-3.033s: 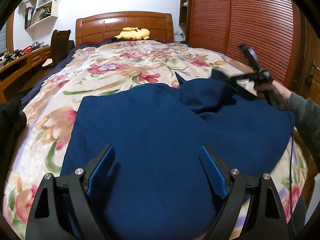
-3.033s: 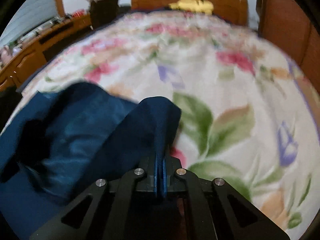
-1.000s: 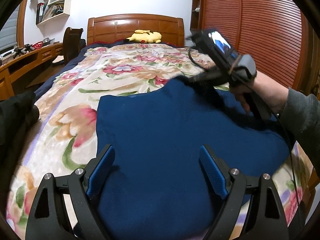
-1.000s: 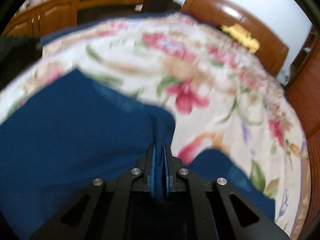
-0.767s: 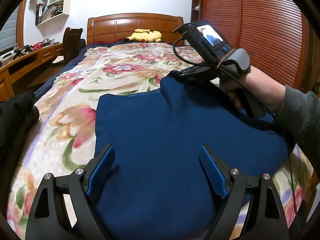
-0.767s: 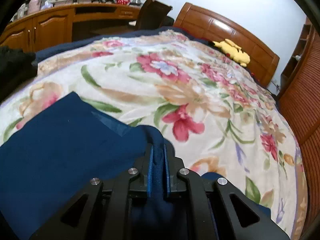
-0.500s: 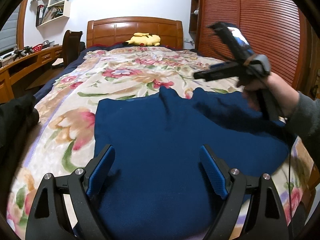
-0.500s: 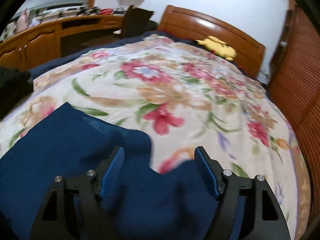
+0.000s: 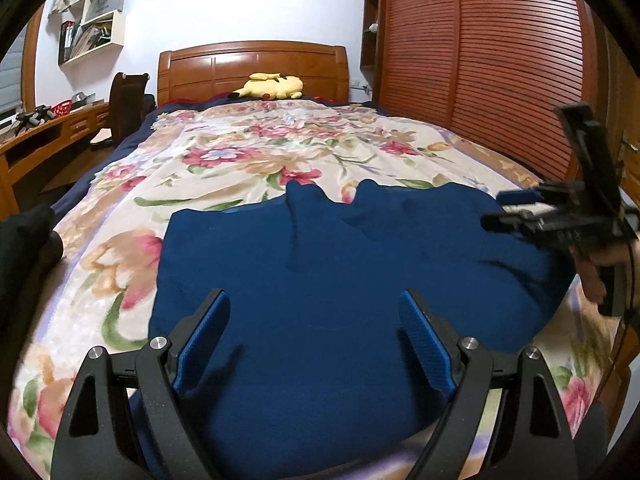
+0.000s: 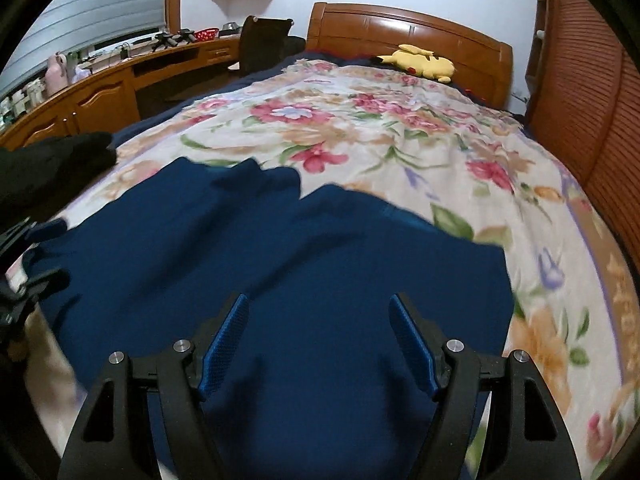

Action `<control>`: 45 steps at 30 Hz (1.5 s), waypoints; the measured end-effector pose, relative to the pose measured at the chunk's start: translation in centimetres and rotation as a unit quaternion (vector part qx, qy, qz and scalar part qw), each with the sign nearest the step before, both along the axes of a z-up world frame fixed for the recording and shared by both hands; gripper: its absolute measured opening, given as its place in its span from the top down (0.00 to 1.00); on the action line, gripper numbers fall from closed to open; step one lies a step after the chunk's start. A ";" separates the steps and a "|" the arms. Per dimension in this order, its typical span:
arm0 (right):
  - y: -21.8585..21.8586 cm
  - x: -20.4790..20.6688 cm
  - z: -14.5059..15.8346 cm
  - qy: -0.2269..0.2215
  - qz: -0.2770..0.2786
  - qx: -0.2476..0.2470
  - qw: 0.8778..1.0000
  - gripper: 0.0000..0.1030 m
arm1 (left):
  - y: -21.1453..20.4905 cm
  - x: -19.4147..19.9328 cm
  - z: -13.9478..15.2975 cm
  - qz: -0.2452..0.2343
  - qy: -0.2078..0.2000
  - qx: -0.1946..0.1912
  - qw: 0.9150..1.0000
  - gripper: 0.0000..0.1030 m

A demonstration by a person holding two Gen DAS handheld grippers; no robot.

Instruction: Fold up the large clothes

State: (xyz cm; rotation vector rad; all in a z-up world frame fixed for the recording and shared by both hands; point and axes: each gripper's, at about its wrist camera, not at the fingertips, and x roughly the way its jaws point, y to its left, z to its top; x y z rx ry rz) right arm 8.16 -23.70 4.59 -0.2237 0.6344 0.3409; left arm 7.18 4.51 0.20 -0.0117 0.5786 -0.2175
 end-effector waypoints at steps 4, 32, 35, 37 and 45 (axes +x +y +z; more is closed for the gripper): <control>1.0 -2.8 -0.8 0.000 0.015 0.012 1.000 0.28 | -0.7 -0.3 -0.1 -0.004 0.003 0.003 1.000 0.16; 1.6 -8.5 -6.6 -0.017 0.032 0.012 0.999 0.27 | -2.8 -2.1 -2.7 0.004 0.029 0.052 0.998 0.16; 1.5 -9.0 -7.0 -0.022 0.029 0.017 0.999 0.27 | -3.0 -2.2 -2.6 0.004 0.024 0.049 0.998 0.16; 1.4 -9.2 -7.0 -0.023 0.030 0.016 0.999 0.27 | -3.0 -2.2 -2.5 0.004 0.024 0.044 0.999 0.16; -1.8 -12.4 -5.6 -0.064 -0.031 0.032 0.997 0.28 | -5.0 -2.4 -2.7 -0.014 0.025 0.041 0.999 0.16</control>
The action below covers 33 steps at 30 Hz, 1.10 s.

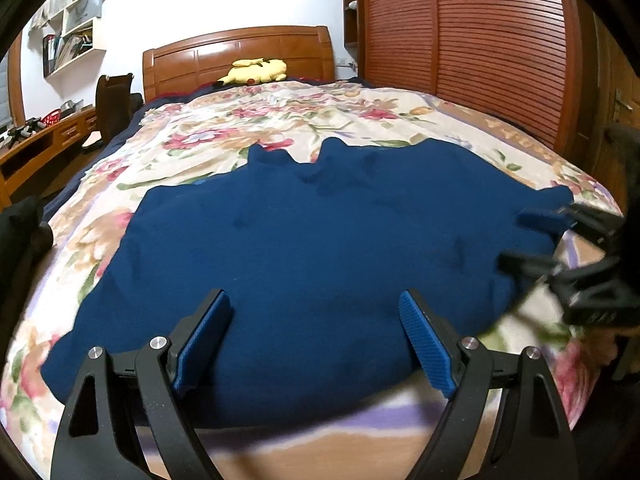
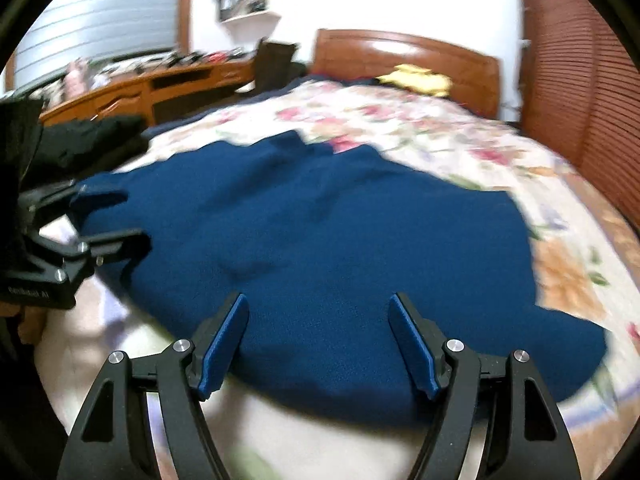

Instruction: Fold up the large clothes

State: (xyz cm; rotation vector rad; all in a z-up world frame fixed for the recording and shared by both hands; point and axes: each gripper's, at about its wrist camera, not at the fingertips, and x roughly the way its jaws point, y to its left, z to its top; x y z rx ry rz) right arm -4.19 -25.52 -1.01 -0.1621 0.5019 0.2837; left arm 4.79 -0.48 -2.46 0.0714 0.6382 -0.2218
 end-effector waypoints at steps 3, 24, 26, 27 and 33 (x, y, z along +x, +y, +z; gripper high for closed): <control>-2.1 -1.5 0.8 -0.030 -0.038 -0.010 0.999 0.28 | 0.1 0.0 -0.2 0.004 0.001 -0.005 1.000 0.16; -8.2 -1.2 0.8 0.009 -0.124 0.046 0.991 0.12 | -0.2 0.3 -0.6 0.004 0.005 0.008 1.000 0.15; -8.3 -0.8 0.4 0.027 -0.124 0.051 0.991 0.11 | -0.2 0.2 -0.6 0.004 0.005 0.008 1.000 0.15; -8.3 -0.6 0.2 0.038 -0.122 0.053 0.990 0.11 | -0.2 0.3 -0.6 0.004 0.005 0.008 1.000 0.15; -9.0 -0.2 0.3 0.066 -0.108 0.091 0.988 0.11 | -0.1 0.3 -0.6 0.004 0.005 0.009 1.000 0.15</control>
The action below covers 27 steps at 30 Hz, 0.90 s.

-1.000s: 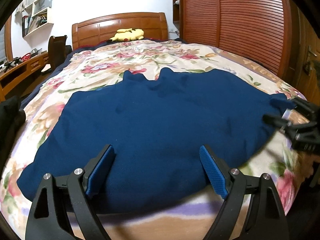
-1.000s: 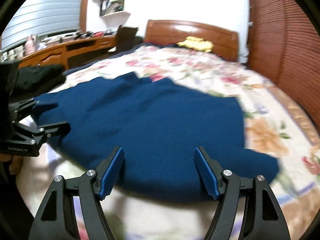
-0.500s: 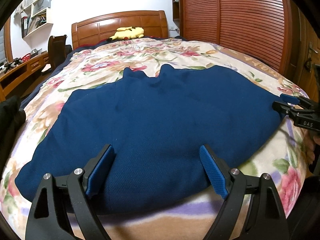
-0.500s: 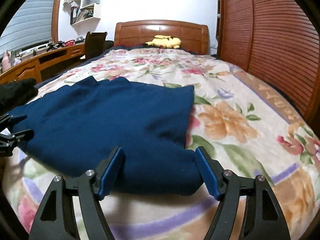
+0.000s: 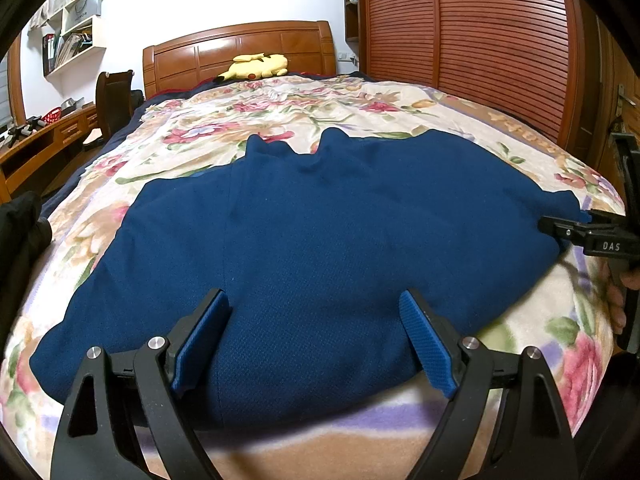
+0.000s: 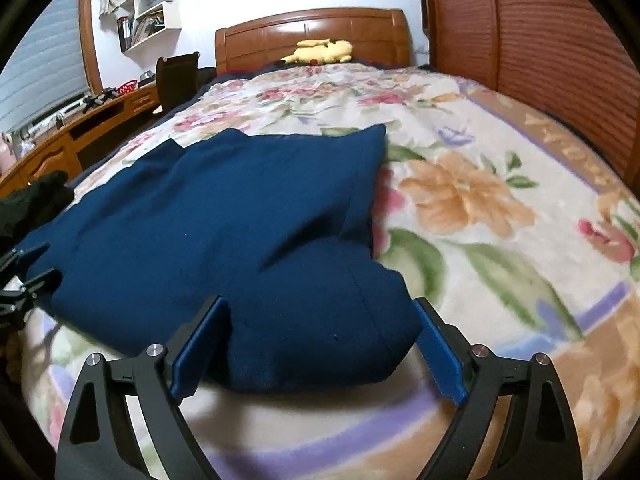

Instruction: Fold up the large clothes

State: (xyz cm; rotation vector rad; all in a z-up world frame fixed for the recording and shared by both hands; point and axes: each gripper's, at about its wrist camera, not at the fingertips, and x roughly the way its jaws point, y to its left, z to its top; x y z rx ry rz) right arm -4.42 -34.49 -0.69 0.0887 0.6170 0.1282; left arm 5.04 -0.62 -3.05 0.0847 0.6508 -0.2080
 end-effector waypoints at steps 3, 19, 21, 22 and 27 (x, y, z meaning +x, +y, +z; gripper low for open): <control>-0.3 -0.1 0.1 0.004 0.013 0.021 1.000 0.18 | 0.0 0.0 0.0 0.000 0.000 -0.001 1.000 0.15; 0.1 -0.2 0.0 -0.027 0.040 0.031 0.998 0.63 | 0.0 0.0 0.0 0.000 0.000 -0.002 1.000 0.15; 0.1 -0.4 0.3 -0.042 0.041 0.033 0.998 0.66 | 0.0 0.0 0.0 0.000 0.001 -0.001 1.000 0.15; 0.0 -0.4 0.4 -0.049 0.042 0.035 0.997 0.66 | -0.1 0.0 0.0 0.000 0.001 -0.001 1.000 0.15; 0.8 -0.3 2.0 -0.087 0.049 0.029 0.995 0.68 | 0.1 0.0 -0.1 0.000 0.000 -0.003 1.000 0.15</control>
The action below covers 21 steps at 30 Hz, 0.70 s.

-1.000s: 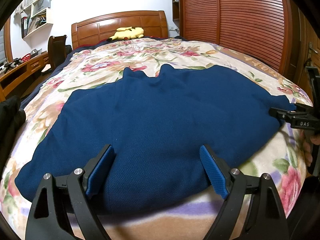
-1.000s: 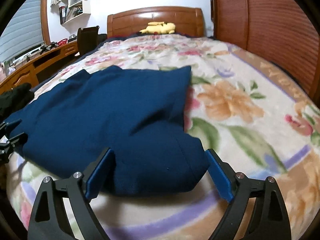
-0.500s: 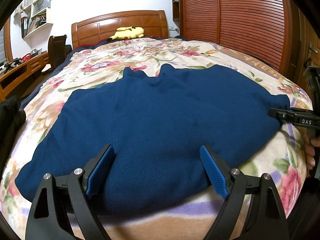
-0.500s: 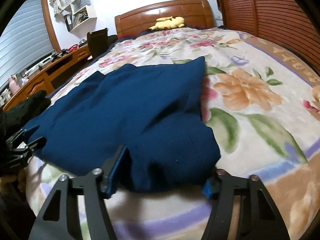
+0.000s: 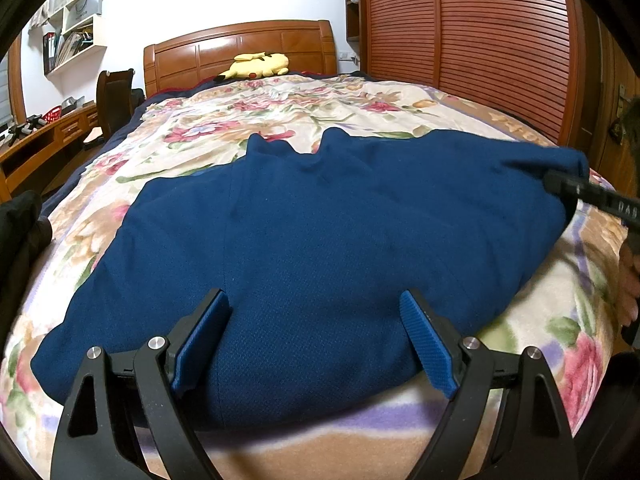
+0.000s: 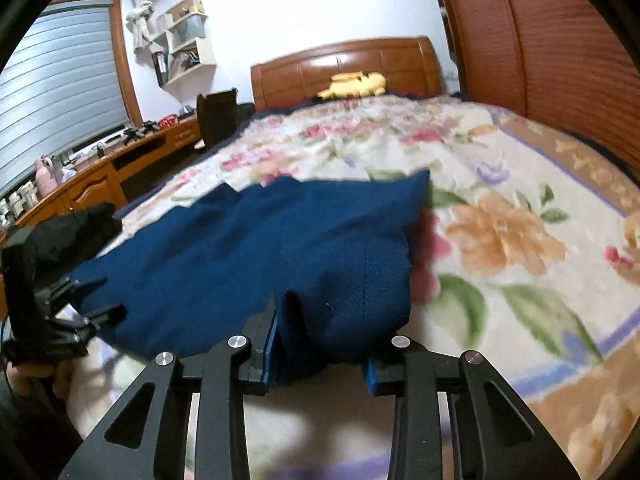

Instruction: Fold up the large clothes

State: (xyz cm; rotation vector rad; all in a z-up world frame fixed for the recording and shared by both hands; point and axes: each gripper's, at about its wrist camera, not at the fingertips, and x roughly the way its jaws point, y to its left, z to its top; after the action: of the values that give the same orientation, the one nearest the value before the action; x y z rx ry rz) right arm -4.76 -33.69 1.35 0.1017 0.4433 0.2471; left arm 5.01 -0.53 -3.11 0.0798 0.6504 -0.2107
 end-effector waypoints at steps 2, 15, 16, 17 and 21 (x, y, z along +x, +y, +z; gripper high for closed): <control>0.8 0.2 0.8 -0.011 0.004 -0.007 1.000 0.69 | 0.1 0.0 0.0 0.000 0.000 -0.005 1.000 0.15; 10.7 2.4 7.1 -0.077 0.096 -0.109 0.986 0.72 | 4.9 -1.7 2.2 0.019 -0.035 -0.052 0.998 0.15; 11.6 2.7 7.3 -0.079 0.103 -0.116 0.985 0.72 | 5.5 -1.8 2.4 0.022 -0.037 -0.056 0.998 0.15; 12.5 3.0 7.4 -0.081 0.110 -0.122 0.983 0.72 | 6.0 -1.9 2.5 0.025 -0.038 -0.059 0.997 0.15; 16.0 4.3 7.8 -0.089 0.143 -0.142 0.975 0.73 | 8.7 -2.8 2.7 0.044 -0.044 -0.068 0.996 0.15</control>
State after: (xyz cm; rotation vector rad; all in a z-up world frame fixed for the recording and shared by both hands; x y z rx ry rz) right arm -0.43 -17.65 9.10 -0.2650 0.3098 0.4696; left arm 2.19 8.16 -0.44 -0.0698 0.5494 -0.1643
